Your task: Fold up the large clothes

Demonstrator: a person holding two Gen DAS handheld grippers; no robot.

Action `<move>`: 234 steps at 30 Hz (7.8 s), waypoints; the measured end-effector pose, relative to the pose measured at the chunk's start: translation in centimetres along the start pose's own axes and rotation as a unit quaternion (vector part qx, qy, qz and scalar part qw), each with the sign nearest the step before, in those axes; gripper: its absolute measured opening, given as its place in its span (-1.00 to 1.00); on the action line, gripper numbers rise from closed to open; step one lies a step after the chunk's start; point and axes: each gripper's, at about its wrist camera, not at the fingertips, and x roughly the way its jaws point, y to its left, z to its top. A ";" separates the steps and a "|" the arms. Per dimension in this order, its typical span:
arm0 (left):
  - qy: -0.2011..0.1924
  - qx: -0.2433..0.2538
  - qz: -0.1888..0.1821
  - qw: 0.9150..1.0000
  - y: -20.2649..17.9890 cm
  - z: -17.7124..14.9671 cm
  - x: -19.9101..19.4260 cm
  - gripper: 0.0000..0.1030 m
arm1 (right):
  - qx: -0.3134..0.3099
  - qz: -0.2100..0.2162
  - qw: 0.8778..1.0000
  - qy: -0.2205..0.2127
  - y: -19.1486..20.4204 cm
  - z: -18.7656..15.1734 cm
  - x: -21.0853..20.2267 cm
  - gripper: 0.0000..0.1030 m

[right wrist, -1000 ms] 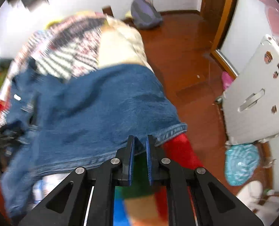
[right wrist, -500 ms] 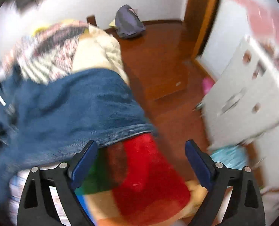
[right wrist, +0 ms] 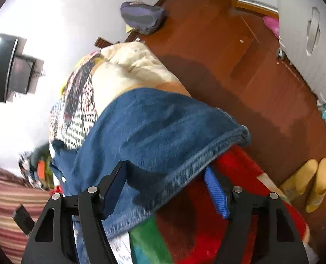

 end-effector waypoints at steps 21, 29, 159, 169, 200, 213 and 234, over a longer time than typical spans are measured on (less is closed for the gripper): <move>-0.056 -0.034 0.041 0.997 3.9 -2.3 -6.1 0.59 | -0.262 0.064 0.949 -0.162 21.5 -2.6 -9.0 -0.69; -0.096 -0.057 0.069 0.991 7.5 -5.2 -11.1 0.60 | -0.315 0.133 0.934 -0.103 33.2 -7.9 -3.9 -0.71; -0.099 -0.324 0.115 0.934 23.1 -12.2 -10.2 -0.45 | -0.360 -0.111 0.926 0.030 25.2 -13.6 8.4 -0.71; -0.009 -0.339 0.127 0.932 25.1 -18.3 -4.0 -0.10 | -0.483 -0.169 0.857 0.059 26.2 -16.0 13.6 -0.71; -0.022 -0.289 0.216 0.932 26.7 -18.1 -12.3 0.70 | -0.405 -0.160 0.900 0.008 22.7 -12.4 7.6 0.71; 0.054 -0.288 0.099 0.951 33.1 -11.8 -2.7 0.71 | -0.374 -0.102 0.920 0.059 25.3 -8.6 13.1 0.38; 0.028 -0.290 0.174 0.941 35.4 -8.7 -0.1 -0.79 | -0.498 -0.156 0.853 -0.003 34.1 -4.9 19.2 -0.75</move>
